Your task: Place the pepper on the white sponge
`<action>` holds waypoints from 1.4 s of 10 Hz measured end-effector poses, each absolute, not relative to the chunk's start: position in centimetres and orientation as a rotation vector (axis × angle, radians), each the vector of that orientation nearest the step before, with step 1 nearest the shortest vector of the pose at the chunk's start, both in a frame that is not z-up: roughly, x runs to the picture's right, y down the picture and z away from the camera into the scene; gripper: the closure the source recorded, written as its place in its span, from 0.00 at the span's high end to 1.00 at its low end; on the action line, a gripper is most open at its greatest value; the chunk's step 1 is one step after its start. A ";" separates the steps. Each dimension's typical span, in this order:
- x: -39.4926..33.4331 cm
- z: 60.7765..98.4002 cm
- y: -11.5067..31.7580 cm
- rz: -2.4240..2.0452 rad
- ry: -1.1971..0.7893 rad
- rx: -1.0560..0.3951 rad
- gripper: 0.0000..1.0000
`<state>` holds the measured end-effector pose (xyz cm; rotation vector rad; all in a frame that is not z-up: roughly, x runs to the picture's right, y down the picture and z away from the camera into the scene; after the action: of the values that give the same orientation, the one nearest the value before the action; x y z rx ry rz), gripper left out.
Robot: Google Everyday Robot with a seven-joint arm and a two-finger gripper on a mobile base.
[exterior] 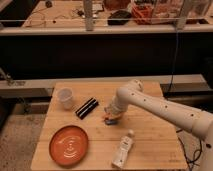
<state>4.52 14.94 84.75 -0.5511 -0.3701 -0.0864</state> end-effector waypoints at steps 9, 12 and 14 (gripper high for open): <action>4.5 84.8 15.5 -0.069 -0.363 -0.546 0.18; 4.5 84.8 15.6 -0.066 -0.359 -0.546 0.25; 4.4 84.8 15.7 -0.063 -0.357 -0.546 0.33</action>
<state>4.44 15.68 84.77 -0.5455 -0.3566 -0.0631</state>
